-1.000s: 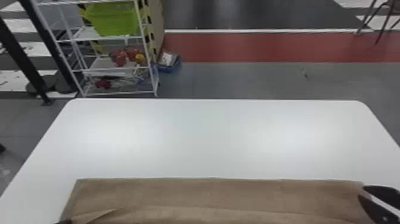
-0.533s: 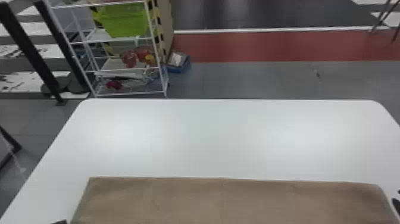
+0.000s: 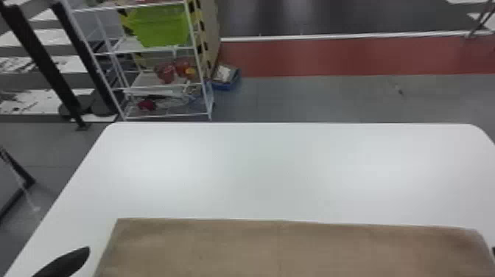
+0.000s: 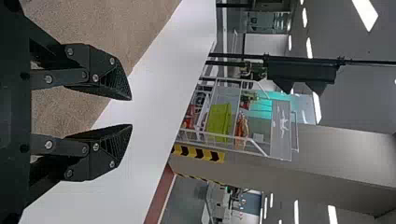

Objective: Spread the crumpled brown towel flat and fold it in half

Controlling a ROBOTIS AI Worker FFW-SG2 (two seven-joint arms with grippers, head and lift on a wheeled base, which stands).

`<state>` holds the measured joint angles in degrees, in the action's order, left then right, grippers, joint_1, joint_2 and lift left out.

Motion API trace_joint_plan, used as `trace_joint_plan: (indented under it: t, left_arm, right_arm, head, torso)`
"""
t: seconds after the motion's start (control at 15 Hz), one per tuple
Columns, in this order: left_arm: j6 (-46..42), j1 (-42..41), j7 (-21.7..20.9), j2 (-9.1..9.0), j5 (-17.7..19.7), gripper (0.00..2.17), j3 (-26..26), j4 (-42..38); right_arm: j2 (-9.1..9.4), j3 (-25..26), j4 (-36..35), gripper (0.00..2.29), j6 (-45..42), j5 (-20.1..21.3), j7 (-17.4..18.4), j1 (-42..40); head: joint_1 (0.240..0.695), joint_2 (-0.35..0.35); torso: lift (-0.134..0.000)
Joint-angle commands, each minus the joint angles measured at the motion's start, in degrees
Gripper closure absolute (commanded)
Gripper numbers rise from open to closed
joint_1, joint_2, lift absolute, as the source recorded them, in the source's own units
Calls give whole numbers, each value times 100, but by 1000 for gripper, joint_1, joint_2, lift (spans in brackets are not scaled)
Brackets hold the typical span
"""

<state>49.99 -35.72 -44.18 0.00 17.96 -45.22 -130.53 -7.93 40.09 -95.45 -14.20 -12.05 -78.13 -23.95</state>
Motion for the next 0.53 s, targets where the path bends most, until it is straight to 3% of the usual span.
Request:
trace_joint_plan:
  t: [0.0, 0.13, 0.27, 0.33, 0.4, 0.47]
  left_arm:
    - [-415, -5, 6, -15, 23, 1717, 224, 168]
    - [-749, -5, 59, -15, 23, 1673, 400, 300]
    - [-1154, -5, 103, -15, 23, 1366, 584, 458]
    - [-1382, -14, 121, -15, 6, 920, 690, 529]
    - [-1523, -23, 129, -15, -56, 259, 795, 555]
    - [-1593, -31, 165, -15, -126, 56, 839, 546]
  right_arm:
    - [-16, 43, 150, 812, -113, 27, -19, 22]
    - [-16, 131, 194, 809, -131, 19, -19, 22]
    - [2, 192, 185, 809, -113, -25, -18, 22]
    - [2, 210, 159, 805, -26, -16, 70, 5]
    - [2, 245, 115, 542, 150, 19, 228, 5]
    - [2, 280, 97, 208, 273, 63, 308, 31]
  head:
    - [695, 82]
    - [695, 60]
    - [695, 36]
    - [695, 13]
    - [695, 4]
    - [695, -10]
  torso:
    - [-122]
    - [-122]
    - [-122]
    - [-122]
    - [-122]
    - [-122]
